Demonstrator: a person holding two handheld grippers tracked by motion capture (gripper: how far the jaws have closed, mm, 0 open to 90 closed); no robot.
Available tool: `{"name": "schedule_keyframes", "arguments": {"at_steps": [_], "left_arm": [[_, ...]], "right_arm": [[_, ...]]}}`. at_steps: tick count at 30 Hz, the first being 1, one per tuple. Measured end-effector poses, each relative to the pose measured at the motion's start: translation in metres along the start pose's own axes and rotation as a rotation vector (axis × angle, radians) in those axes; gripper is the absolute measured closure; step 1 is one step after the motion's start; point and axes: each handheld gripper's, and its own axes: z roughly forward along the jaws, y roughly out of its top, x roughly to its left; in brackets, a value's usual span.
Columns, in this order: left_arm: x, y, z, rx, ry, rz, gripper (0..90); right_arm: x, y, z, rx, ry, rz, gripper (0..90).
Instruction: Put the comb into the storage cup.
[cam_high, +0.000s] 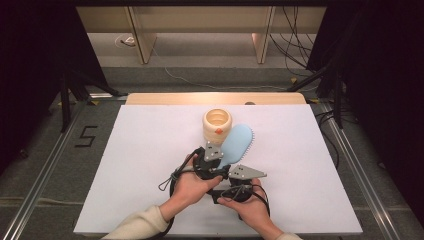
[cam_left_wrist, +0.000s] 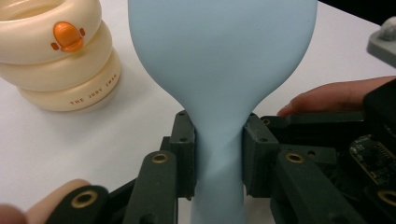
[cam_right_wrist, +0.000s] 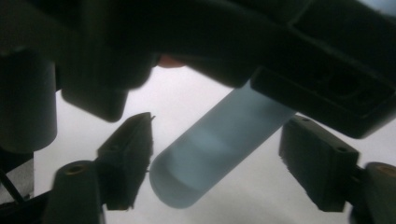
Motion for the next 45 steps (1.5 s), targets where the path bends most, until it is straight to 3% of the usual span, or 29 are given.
{"name": "schedule_keyframes", "arguments": {"at_steps": [9,19,30,42,45], "left_arm": [[0.0004,-0.0002,0.0,-0.003,-0.001,-0.007,69.5],[0.0014,0.0002,-0.0011,-0.008,-0.003,-0.015,69.6],[0.0024,0.0011,-0.0025,-0.019,-0.008,-0.029,69.5],[0.001,0.0026,-0.0042,-0.017,-0.01,-0.016,69.3],[0.0005,0.0033,-0.005,-0.02,-0.009,-0.015,69.1]], "right_arm": [[0.0011,0.0004,0.0023,-0.015,-0.02,0.016,38.0],[0.0024,0.0002,0.0016,-0.018,0.004,0.033,49.6],[-0.0001,0.0001,0.0002,-0.025,0.006,0.064,54.3],[-0.0042,-0.0005,-0.0029,-0.048,0.011,0.175,61.9],[-0.0045,-0.0007,-0.0038,-0.062,0.014,0.23,64.2]]}}
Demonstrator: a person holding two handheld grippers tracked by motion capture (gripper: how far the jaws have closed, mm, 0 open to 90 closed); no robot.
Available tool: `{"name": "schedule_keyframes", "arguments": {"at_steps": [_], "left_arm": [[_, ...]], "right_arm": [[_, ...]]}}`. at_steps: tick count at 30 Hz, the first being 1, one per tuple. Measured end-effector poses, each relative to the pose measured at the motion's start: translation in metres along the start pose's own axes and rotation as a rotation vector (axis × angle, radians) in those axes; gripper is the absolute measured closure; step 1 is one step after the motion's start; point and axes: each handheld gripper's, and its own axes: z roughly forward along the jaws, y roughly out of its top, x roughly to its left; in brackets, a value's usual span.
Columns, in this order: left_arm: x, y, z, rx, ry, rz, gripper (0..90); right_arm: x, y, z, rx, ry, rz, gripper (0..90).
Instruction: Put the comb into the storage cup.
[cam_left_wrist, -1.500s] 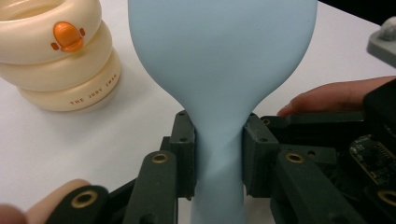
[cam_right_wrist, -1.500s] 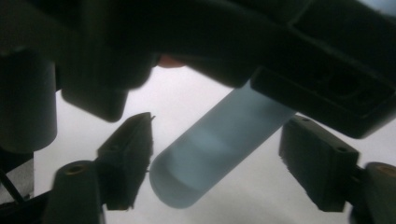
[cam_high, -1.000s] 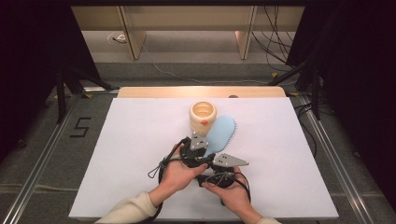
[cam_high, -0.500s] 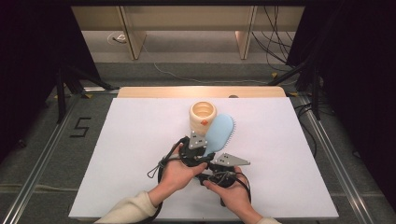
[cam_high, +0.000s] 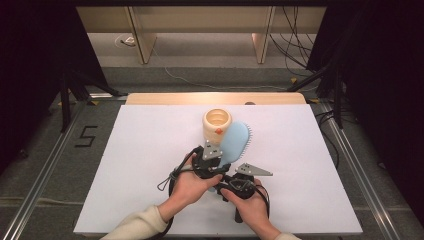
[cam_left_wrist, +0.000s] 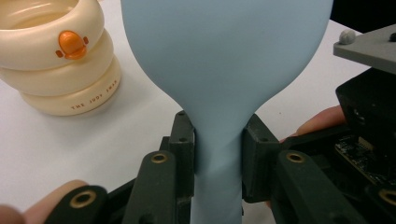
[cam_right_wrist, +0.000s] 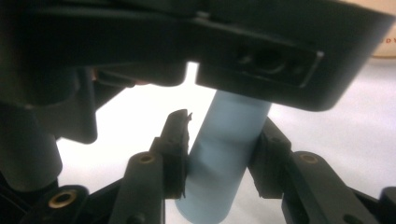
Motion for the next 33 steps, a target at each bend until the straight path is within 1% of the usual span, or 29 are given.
{"name": "schedule_keyframes", "arguments": {"at_steps": [1,4,6,10,12,16,18,20,21,22,23,25,26,28,29,30,31,33], "left_arm": [[-0.0001,0.0002,-0.0002,-0.001,0.0,-0.002,69.1],[0.0001,0.0009,-0.0009,0.001,-0.001,-0.001,68.8],[0.0,0.0008,-0.0006,0.0,-0.001,-0.001,68.8],[-0.0001,0.0008,-0.0001,0.003,0.002,0.006,67.7],[0.0002,0.0008,-0.0001,0.002,0.003,0.005,67.5],[0.0004,0.0017,-0.0008,-0.001,0.005,0.009,66.2],[0.0009,0.0026,-0.002,-0.002,0.006,0.009,64.5],[0.0011,0.0028,-0.0021,-0.004,0.008,0.01,63.7],[0.0013,0.0031,-0.0023,-0.004,0.009,0.011,61.3],[0.0015,0.0034,-0.0024,-0.003,0.009,0.013,61.3],[0.0019,0.0041,-0.0031,-0.007,0.012,0.01,57.1],[0.002,0.0045,-0.0034,-0.009,0.011,0.01,52.1],[0.0021,0.0056,-0.0041,-0.01,0.007,0.001,49.2],[0.0021,0.0061,-0.0045,-0.009,0.006,0.005,44.4],[0.0022,0.0065,-0.0047,-0.006,0.002,0.006,44.4],[0.0022,0.0068,-0.0047,-0.003,-0.003,0.003,39.0],[0.0022,0.0069,-0.0046,-0.004,-0.005,-0.002,36.5],[0.0024,0.0068,-0.0043,-0.004,-0.002,0.003,35.2]], "right_arm": [[0.0,0.0,0.0,0.0,0.0,0.0,64.2],[-0.0012,0.0006,-0.001,-0.006,0.006,0.041,65.5],[-0.001,0.0006,-0.001,-0.004,0.005,0.05,65.5],[-0.0006,-0.0005,-0.0007,-0.005,0.028,0.111,65.6],[-0.0009,-0.0005,-0.0005,-0.006,0.035,0.125,65.7],[-0.0013,0.0,-0.0006,-0.008,0.04,0.132,65.8],[-0.0014,-0.0005,-0.0006,-0.009,0.049,0.154,65.8],[-0.0013,-0.0004,-0.0007,-0.008,0.053,0.16,65.8],[-0.0013,0.0,-0.0009,-0.011,0.054,0.161,65.9],[-0.0013,0.0,-0.0009,-0.011,0.054,0.161,65.9],[-0.0013,0.0001,-0.0013,-0.009,0.052,0.167,65.9],[-0.0017,0.0001,-0.0014,-0.008,0.051,0.167,65.9],[-0.0024,0.0001,-0.0014,-0.012,0.052,0.171,65.9],[-0.0028,0.0004,-0.0016,-0.011,0.049,0.17,65.9],[-0.0028,0.0004,-0.0016,-0.011,0.049,0.17,65.9],[-0.003,0.0007,-0.0018,-0.01,0.047,0.17,65.9],[-0.0031,0.0008,-0.0019,-0.009,0.046,0.169,65.9],[-0.0031,0.0009,-0.002,-0.009,0.045,0.169,66.0]]}}
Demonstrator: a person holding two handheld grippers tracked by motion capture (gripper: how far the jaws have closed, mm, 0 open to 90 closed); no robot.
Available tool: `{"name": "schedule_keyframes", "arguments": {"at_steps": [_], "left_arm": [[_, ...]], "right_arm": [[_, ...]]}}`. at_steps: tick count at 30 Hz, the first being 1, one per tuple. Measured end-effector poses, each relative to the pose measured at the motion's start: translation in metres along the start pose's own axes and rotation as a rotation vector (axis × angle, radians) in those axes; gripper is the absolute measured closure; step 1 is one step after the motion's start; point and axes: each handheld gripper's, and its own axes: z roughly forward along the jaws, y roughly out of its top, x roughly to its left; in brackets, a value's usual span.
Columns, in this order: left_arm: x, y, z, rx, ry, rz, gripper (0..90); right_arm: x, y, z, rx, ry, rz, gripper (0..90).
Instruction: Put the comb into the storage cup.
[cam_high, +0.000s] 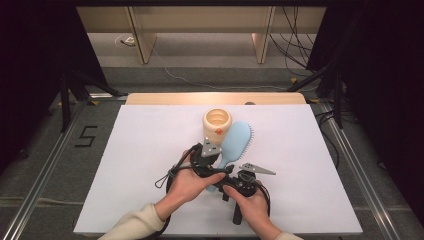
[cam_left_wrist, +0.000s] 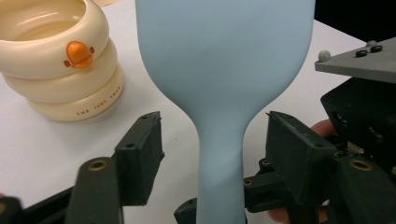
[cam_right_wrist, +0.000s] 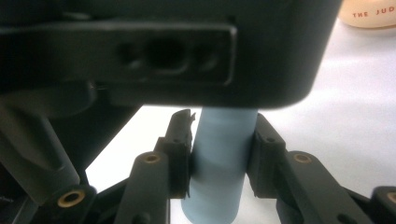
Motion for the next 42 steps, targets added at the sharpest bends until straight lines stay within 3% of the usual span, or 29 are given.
{"name": "schedule_keyframes", "arguments": {"at_steps": [14,29,37,42], "left_arm": [[-0.001,-0.001,0.002,0.01,0.005,0.047,26.9],[0.001,0.007,-0.008,-0.001,0.007,0.085,10.0],[0.002,0.017,-0.02,-0.035,-0.029,0.063,3.0],[0.0,0.025,-0.022,-0.052,-0.057,0.069,0.0]], "right_arm": [[-0.001,0.0,0.0,0.02,-0.014,0.009,66.1],[0.0,0.0,0.0,0.031,-0.014,0.009,66.1],[0.0,-0.001,0.001,0.033,-0.014,0.002,66.1],[0.0,-0.001,0.001,0.035,-0.014,0.0,66.1]]}}
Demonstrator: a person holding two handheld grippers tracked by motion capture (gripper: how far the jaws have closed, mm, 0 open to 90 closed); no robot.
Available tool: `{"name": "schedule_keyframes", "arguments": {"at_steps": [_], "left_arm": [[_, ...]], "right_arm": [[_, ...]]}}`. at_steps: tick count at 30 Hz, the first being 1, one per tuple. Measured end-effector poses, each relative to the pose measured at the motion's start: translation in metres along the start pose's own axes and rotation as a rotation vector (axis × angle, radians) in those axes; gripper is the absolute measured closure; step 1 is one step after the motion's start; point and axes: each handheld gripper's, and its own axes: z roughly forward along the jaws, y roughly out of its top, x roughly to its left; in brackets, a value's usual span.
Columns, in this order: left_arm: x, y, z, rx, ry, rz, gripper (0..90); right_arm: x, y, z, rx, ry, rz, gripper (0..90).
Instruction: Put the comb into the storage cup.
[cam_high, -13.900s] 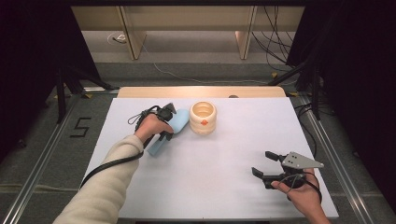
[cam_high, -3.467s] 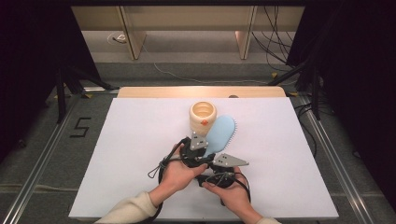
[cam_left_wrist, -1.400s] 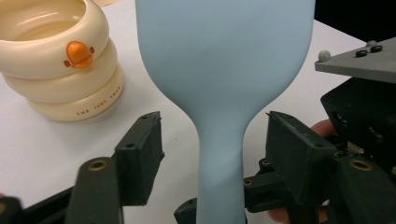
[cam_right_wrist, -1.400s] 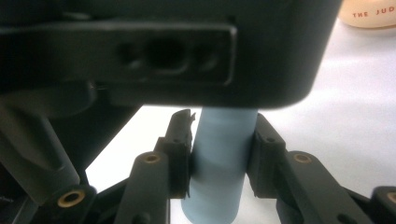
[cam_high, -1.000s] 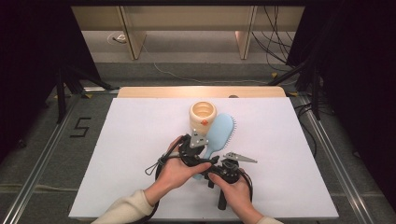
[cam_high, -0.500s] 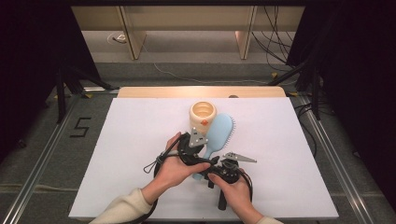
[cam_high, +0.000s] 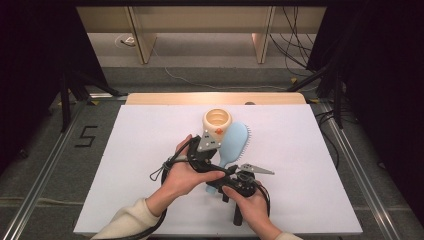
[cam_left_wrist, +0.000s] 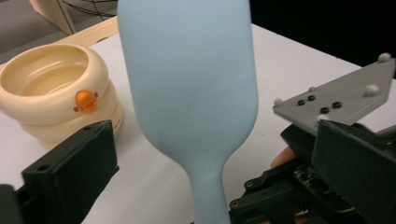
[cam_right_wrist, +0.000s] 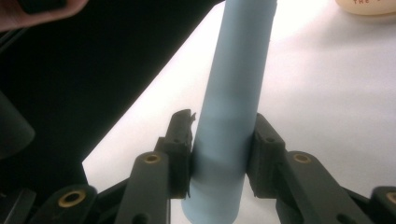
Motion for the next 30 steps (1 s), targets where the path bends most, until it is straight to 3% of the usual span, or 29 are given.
{"name": "schedule_keyframes", "arguments": {"at_steps": [17,30], "left_arm": [[0.008,0.027,0.006,-0.028,-0.006,-0.049,0.0],[0.015,0.043,0.028,-0.005,0.011,-0.083,0.0]], "right_arm": [[0.001,-0.001,0.0,0.006,-0.003,-0.009,66.1],[0.003,-0.001,0.0,0.005,0.003,-0.017,66.1]]}}
